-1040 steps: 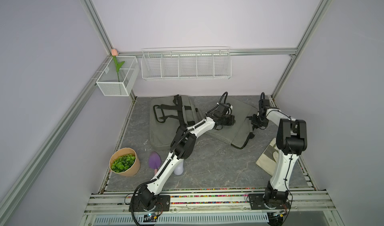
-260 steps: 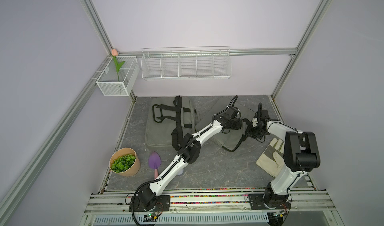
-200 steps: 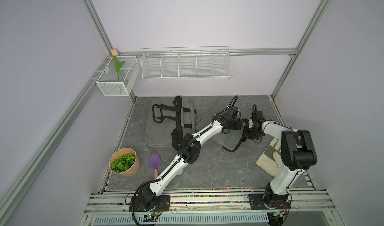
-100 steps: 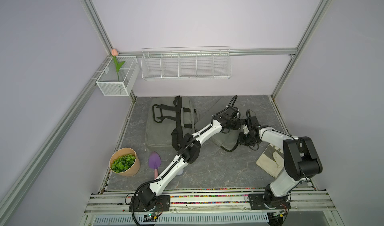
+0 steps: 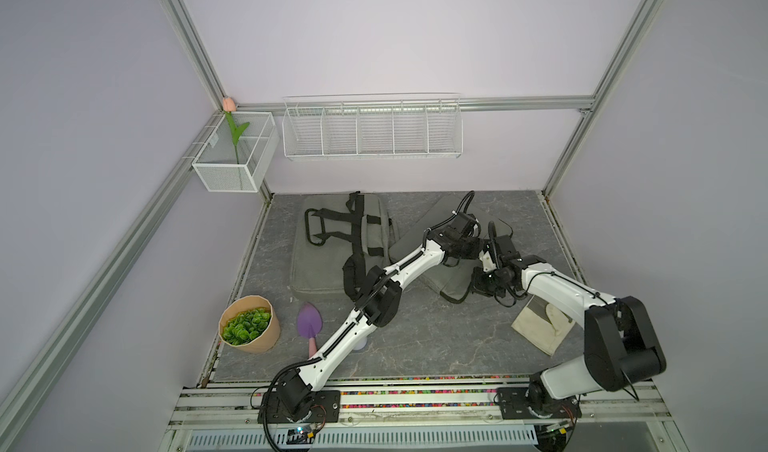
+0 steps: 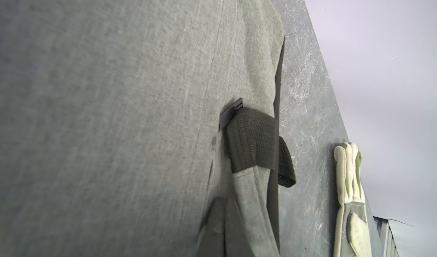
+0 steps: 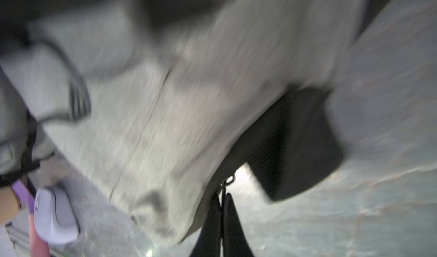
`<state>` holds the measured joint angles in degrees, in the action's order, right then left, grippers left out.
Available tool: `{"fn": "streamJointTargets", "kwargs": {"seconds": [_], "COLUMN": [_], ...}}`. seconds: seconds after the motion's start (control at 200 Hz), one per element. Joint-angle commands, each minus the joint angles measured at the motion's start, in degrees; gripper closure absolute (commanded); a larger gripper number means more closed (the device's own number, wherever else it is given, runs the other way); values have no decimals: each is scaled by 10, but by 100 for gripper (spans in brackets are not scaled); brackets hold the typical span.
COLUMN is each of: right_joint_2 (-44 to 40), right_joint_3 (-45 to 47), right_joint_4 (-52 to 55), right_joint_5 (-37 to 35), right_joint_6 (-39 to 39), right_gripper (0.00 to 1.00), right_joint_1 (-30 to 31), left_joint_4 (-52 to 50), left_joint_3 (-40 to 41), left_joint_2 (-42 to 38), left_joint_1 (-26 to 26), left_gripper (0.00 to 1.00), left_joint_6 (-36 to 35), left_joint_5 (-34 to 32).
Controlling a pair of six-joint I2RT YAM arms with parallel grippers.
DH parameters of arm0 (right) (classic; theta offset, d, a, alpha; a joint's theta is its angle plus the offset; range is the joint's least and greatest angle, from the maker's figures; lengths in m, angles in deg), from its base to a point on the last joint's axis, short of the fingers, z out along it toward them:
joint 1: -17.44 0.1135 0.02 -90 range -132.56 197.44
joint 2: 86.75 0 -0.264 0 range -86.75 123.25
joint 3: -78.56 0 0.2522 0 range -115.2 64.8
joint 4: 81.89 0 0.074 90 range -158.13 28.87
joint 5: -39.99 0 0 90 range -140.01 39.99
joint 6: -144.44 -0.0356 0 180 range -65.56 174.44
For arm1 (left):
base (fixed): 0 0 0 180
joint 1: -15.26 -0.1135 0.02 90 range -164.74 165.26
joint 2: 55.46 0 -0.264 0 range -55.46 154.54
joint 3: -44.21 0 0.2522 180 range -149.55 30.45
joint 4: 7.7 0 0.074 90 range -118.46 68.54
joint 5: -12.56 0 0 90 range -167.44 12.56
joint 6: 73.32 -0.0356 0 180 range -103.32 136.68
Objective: Put the mouse into the laptop bag
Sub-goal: Zip the zipper on the zippered laptop bag.
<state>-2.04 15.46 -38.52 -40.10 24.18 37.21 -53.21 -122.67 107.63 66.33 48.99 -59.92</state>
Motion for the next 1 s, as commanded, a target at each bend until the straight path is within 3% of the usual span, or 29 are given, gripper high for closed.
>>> {"fn": "streamJointTargets", "kwargs": {"seconds": [0.0, 0.195, 0.405, 0.585, 0.745, 0.875, 0.995], "right_joint_2": [-20, -21, -47, -66, -69, -95, -99], "right_joint_3": [29, 68, 57, 71, 78, 85, 73], "right_joint_4": [31, 3, 17, 3, 6, 15, 21], "right_joint_5": [25, 14, 4, 40, 56, 69, 69], "right_joint_6": [-31, -67, -62, -45, -23, -6, 18], "right_gripper": [93, 93, 94, 93, 93, 93, 93], "right_joint_1": [33, 75, 53, -14, -68, -133, -188], "left_joint_4": [-50, -51, -59, 34, 53, 55, 63], "left_joint_3": [11, 12, 31, 214, 334, 433, 507], "left_joint_2": [49, 50, 14, -178, -328, -402, -426], "left_joint_1": [-6, -6, -11, -34, -63, -84, -89], "left_gripper": [100, 100, 100, 100, 100, 100, 100], "left_joint_6": [-1, -2, -9, -35, -73, -90, -85], "left_joint_5": [-17, -17, -3, -17, -63, -116, -116]}}
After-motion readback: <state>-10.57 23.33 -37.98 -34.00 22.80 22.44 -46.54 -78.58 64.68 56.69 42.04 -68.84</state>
